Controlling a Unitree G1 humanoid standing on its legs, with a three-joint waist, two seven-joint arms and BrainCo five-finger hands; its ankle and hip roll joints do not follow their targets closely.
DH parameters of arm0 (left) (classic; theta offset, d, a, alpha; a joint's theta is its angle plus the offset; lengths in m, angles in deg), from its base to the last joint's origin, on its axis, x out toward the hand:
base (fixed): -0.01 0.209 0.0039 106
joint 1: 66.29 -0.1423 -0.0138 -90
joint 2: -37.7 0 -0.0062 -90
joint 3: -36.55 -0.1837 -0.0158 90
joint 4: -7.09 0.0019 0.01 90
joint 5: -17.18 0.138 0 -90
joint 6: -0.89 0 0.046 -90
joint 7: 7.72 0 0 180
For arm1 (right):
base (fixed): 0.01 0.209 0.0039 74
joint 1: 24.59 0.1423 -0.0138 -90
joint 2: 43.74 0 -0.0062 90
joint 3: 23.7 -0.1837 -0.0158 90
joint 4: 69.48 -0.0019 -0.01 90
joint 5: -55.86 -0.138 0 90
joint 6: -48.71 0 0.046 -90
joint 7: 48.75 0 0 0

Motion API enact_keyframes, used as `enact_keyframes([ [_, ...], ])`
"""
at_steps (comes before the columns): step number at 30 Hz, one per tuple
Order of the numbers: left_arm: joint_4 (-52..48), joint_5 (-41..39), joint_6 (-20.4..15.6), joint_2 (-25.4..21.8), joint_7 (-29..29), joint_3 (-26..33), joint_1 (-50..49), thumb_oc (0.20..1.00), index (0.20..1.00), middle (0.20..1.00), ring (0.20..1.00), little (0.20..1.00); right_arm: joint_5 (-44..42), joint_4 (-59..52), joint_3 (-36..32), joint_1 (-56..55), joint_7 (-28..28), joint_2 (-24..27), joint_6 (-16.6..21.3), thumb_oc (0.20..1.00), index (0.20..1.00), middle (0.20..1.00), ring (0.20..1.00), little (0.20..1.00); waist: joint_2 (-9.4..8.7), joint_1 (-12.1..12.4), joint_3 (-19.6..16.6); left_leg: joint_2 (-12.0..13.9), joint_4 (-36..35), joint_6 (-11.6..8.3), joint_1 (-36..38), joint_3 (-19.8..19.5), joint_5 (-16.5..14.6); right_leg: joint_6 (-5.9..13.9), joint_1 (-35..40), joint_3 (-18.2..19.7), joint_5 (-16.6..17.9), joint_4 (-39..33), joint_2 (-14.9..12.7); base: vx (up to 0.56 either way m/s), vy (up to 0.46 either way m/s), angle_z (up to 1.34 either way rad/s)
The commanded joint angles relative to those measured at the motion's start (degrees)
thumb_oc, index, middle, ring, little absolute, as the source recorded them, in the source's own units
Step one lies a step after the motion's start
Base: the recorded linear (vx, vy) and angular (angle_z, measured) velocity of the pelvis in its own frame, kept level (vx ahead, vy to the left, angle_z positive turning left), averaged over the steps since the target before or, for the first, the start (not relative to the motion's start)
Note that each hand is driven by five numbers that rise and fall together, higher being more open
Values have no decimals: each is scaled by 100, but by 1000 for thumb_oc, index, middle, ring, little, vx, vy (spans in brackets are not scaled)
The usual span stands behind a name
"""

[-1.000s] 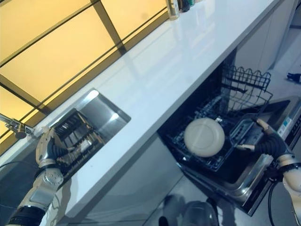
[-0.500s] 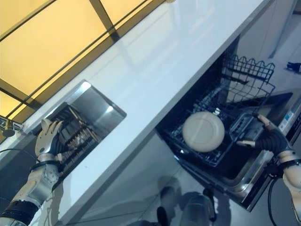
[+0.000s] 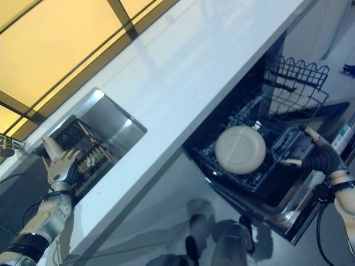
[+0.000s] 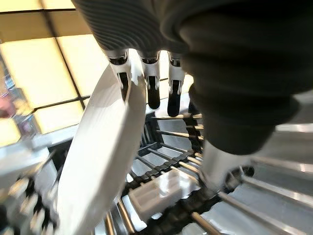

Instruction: Pick up plates and place into dishwasher.

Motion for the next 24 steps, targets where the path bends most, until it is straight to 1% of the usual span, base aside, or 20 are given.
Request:
enact_keyframes([
  [1,593,383,347,-459,245,96,-156,288,288,288,288,288,-131,30,-5,486,-147,180,220,1000,1000,1000,1000,1000,-365,66,-20,-332,620,275,-570,90,72,-212,268,-308,731,-1089,382,-15,49,2],
  [2,656,480,319,-475,306,22,-82,200,200,200,200,200,-114,62,37,546,-157,196,212,1000,1000,1000,1000,1000,-354,62,-7,-337,624,271,-580,94,74,-214,252,-313,737,-1086,378,-11,46,-1],
  [6,822,642,285,-522,522,-200,109,200,200,200,200,200,-66,173,171,728,-165,247,229,1000,1000,1000,1000,1000,-319,32,27,-353,644,260,-595,106,75,-219,220,-316,757,-1079,364,3,40,-1],
  [13,1011,400,208,-514,461,-351,280,200,200,200,200,200,29,298,342,901,-219,257,249,1000,1000,1000,1000,1000,-282,36,39,-373,631,245,-544,93,78,-228,250,-355,759,-1081,333,4,15,0],
  [16,1058,293,207,-487,427,-342,253,200,200,200,200,200,46,285,362,906,-245,248,227,1000,1000,1000,1000,1000,-282,46,34,-374,625,249,-523,80,85,-232,255,-367,758,-1064,328,0,0,0],
  [20,1153,226,123,-437,267,-268,188,200,200,200,200,200,67,296,375,880,-263,207,229,1000,1000,1000,1000,1000,-293,70,0,-382,608,247,-487,52,85,-237,291,-388,754,-1074,324,0,0,0],
  [24,1146,137,70,-441,128,-155,71,200,200,200,200,200,36,291,345,793,-255,181,283,1000,1000,1000,1000,1000,-301,93,-50,-377,557,249,-406,17,80,-242,355,-416,737,-1087,320,0,0,0],
])
